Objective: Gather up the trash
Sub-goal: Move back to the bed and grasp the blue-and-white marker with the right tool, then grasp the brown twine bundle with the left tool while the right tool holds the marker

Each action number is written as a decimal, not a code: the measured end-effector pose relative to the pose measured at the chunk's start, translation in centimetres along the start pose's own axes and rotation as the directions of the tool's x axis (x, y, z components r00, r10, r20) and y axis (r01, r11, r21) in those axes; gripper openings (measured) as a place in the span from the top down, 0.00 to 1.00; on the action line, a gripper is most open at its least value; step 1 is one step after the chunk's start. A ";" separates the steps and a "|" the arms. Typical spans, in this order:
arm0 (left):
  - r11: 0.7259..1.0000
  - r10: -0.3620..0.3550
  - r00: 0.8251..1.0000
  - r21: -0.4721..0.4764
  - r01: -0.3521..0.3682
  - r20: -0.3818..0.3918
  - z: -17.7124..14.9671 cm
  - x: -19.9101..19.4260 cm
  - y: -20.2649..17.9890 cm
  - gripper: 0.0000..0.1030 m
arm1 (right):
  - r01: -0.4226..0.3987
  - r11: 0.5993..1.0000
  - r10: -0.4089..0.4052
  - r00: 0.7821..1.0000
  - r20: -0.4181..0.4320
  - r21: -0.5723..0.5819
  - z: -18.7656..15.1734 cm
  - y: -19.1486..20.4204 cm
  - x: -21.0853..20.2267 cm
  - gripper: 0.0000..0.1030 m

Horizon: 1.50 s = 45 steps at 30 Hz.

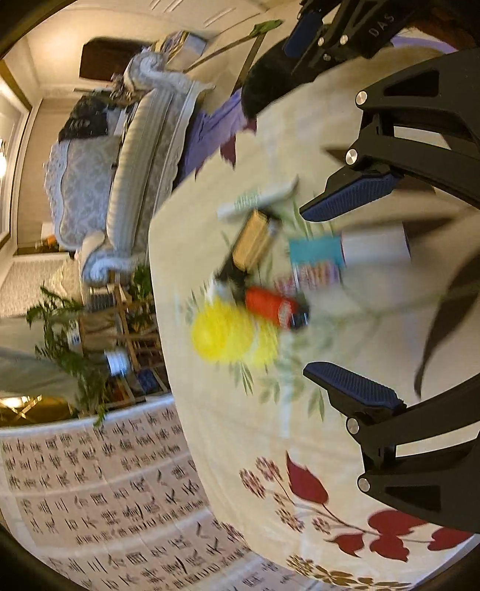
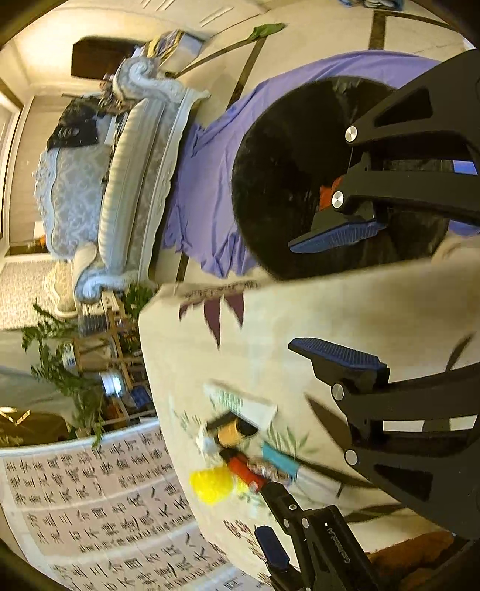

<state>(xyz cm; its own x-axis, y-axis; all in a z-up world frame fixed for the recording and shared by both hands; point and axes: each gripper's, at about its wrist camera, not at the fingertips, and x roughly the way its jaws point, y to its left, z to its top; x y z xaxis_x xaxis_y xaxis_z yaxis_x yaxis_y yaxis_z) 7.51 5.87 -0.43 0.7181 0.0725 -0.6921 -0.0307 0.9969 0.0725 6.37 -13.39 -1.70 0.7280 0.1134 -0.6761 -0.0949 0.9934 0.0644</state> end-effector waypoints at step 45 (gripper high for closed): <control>0.992 0.045 0.998 -0.113 -0.050 -0.046 -1.9 0.7 6.4 0.26 | -0.173 0.970 0.162 0.984 -0.073 -0.173 0.3 10.3 0.3 0.85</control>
<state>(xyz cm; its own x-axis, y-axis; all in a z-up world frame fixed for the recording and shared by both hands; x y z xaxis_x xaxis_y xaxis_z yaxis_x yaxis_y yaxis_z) 6.50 12.38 -1.78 0.6830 0.1188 -0.7207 -0.1452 0.9891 0.0254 5.81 -3.12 -0.97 0.6516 0.2713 -0.7084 -0.3354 0.9406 0.0518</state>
